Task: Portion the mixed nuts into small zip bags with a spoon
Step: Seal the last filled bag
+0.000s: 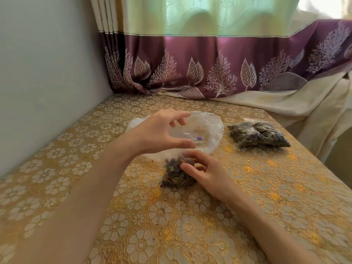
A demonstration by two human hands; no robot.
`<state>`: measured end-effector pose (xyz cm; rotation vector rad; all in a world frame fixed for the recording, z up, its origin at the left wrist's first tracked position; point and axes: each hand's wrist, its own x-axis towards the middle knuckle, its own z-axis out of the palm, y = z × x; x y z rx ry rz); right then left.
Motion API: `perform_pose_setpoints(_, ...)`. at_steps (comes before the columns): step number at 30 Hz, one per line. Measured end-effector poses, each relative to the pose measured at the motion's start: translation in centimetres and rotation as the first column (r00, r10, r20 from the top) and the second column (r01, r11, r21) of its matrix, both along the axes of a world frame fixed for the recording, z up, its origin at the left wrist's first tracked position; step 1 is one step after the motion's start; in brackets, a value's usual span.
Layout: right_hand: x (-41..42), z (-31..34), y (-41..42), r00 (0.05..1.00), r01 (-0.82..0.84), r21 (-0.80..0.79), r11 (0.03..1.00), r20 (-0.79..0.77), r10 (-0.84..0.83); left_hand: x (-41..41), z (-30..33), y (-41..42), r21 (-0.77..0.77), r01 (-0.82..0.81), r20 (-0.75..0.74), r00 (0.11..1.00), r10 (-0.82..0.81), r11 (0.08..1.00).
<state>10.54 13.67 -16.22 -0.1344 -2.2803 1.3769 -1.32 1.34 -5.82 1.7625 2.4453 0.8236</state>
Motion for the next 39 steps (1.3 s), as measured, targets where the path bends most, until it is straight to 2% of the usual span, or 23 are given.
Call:
perform_pose_setpoints(3,0.2,-0.2,-0.1,1.0,-0.003,-0.012,1.0,-0.008,0.002,-0.1,-0.2,0.6,0.006,-0.05,0.008,0.999,0.05,0.999)
perform_pose_setpoints(10,0.1,-0.3,0.1,0.999,-0.015,-0.049,0.999,0.028,0.017,0.3,-1.0,0.7,0.341,-0.084,0.203,0.979,0.014,0.936)
perform_pose_setpoints(17,0.5,0.3,0.1,0.999,-0.034,-0.151,0.988,-0.008,0.033,0.2,-0.8,0.5,0.339,-0.084,0.241,0.971,0.0,0.937)
perform_pose_setpoints(20,0.5,0.4,-0.1,1.0,-0.016,-0.124,0.992,-0.015,0.015,-0.9,-1.9,-1.3,0.394,-0.103,0.433,0.897,-0.086,0.913)
perform_pose_setpoints(21,0.5,0.4,-0.2,1.0,-0.012,-0.119,0.993,-0.015,0.01,-1.2,-2.6,-2.0,0.379,-0.104,0.525,0.843,-0.121,0.92)
perform_pose_setpoints(23,0.3,0.5,-0.1,1.0,-0.013,-0.133,0.991,-0.002,0.013,-1.5,-4.1,-3.3,0.23,-0.075,0.641,0.762,-0.093,0.97)
perform_pose_setpoints(25,0.3,0.5,-0.1,0.999,-0.031,-0.178,0.983,0.012,0.034,-1.3,-5.5,-3.9,0.068,-0.015,0.644,0.764,-0.032,0.998)
perform_pose_setpoints(27,0.3,0.6,-0.2,0.998,-0.051,-0.234,0.971,0.011,0.055,-1.1,-6.3,-3.8,0.04,-0.074,0.621,0.783,0.033,0.996)
perform_pose_setpoints(29,0.4,0.7,-0.3,1.0,-0.029,-0.28,0.959,-0.012,0.027,-0.7,-6.4,-3.5,0.077,-0.182,0.596,0.797,0.101,0.98)
perform_pose_setpoints(32,0.6,1.1,-0.2,0.999,0.0,-0.385,0.923,-0.029,-0.013,0.0,-6.5,-3.2,0.141,-0.232,0.623,0.776,0.096,0.962)
perform_pose_setpoints(35,0.7,1.9,-0.4,0.999,-0.015,-0.451,0.892,-0.041,-0.004,1.0,-6.1,-3.1,0.263,-0.214,0.668,0.744,-0.017,0.941)
perform_pose_setpoints(39,0.7,2.1,-0.7,0.998,0.047,-0.411,0.911,-0.027,-0.063,1.4,-5.6,-3.0,0.436,-0.238,0.701,0.695,-0.161,0.868)
